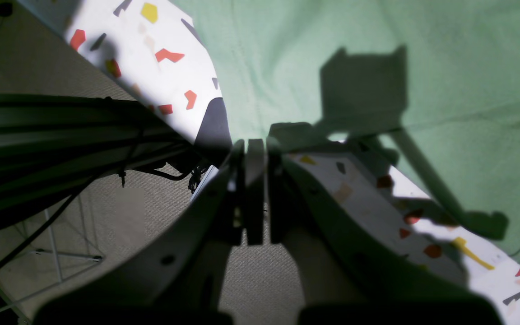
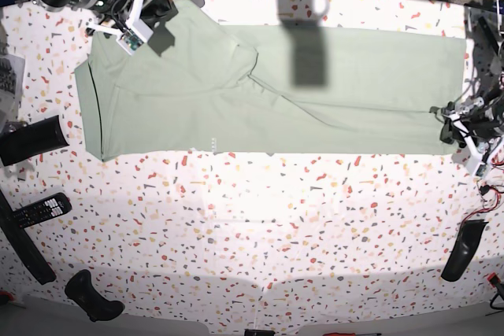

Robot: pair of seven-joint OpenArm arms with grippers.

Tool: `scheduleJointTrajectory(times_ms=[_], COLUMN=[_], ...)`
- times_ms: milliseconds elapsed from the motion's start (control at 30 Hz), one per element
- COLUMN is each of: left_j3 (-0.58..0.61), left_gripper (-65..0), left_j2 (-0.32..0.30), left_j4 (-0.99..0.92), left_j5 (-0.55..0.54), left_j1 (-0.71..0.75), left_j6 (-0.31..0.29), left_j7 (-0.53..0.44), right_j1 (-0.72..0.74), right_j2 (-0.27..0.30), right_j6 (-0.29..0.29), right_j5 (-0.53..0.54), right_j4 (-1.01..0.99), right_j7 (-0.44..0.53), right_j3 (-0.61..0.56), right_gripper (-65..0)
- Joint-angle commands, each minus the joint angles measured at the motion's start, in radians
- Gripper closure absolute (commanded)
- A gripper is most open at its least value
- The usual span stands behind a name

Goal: Fold the T-shirt properly

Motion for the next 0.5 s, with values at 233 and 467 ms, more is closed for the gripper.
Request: scheduleJointTrajectory(times_ms=[233,467], left_j3=[-0.010,-0.010], left_gripper=[-17.4,-17.4], left_j2=[-0.023,-0.024], left_j4=[0.064,0.064], left_j5=[-0.010,-0.010], left_j1=[-0.019,0.017], left_j6=[0.001,0.000], left_j7=[-0.010,-0.010], right_j1=[0.000,0.000], right_j2=[0.008,0.008], right_j6=[0.006,0.006], right_j5=[0.011,0.010], right_j4=[0.021,0.021], right_j7=[0.013,0.012], right_j3=[0.005,0.005], right_gripper=[0.0,0.0])
